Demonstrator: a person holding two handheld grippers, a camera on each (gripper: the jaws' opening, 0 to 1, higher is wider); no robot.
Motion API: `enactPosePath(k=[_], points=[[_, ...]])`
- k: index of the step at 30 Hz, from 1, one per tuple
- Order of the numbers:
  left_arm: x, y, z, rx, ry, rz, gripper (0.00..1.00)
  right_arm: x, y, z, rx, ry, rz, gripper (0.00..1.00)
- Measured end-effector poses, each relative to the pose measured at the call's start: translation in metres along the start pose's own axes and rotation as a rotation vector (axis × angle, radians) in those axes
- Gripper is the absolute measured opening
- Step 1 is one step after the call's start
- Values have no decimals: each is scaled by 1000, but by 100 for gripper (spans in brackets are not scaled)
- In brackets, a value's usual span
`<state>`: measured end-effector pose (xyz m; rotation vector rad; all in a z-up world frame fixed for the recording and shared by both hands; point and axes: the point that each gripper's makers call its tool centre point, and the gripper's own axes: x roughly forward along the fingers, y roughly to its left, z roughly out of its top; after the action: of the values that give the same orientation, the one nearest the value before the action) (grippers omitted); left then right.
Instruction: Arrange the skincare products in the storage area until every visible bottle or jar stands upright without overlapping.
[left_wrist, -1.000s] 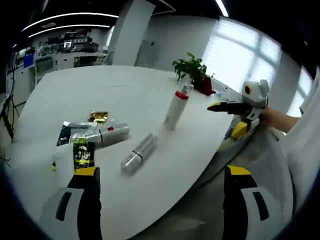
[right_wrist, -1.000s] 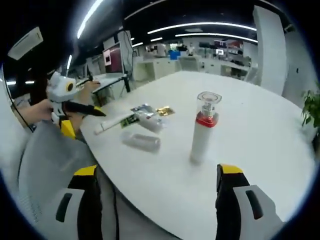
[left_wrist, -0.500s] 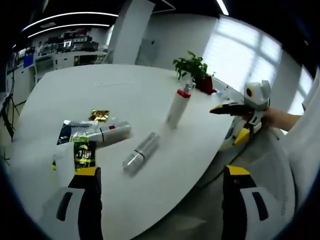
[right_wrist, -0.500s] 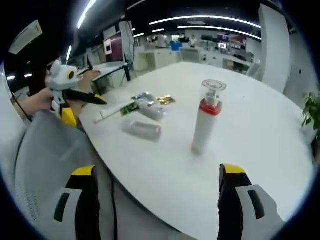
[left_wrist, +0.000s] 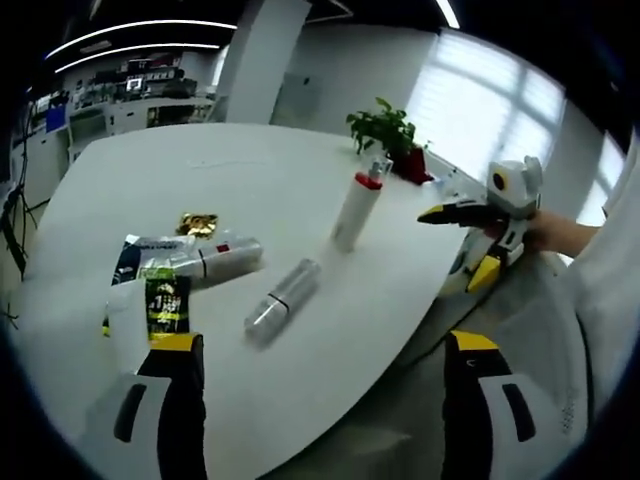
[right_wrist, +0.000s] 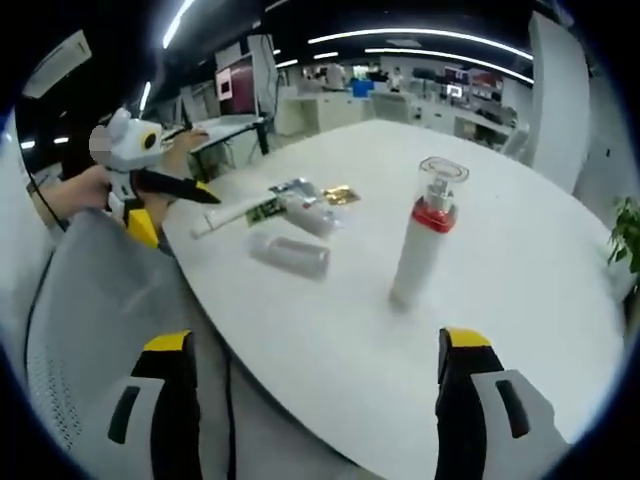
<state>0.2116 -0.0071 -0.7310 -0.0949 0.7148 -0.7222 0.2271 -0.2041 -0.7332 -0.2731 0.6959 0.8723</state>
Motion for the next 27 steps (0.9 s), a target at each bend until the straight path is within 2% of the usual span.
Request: enactPosePath(k=[9, 13, 15, 18, 20, 27], points=[[0, 5, -2, -5, 10, 15, 92, 13, 1, 10, -108, 35, 45, 91], [0, 6, -2, -4, 10, 25, 92, 21, 0, 12, -127, 51, 67, 90], [0, 7, -1, -7, 8, 27, 92, 24, 1, 13, -169, 92, 80, 89], [-1, 8, -1, -15, 7, 32, 92, 32, 11, 33, -177, 47, 116, 89], [-1, 8, -1, -17, 3, 33, 92, 39, 16, 42, -210, 41, 132, 88], [-1, 8, -1, -13, 7, 34, 91, 70, 17, 48, -304, 76, 178, 84]])
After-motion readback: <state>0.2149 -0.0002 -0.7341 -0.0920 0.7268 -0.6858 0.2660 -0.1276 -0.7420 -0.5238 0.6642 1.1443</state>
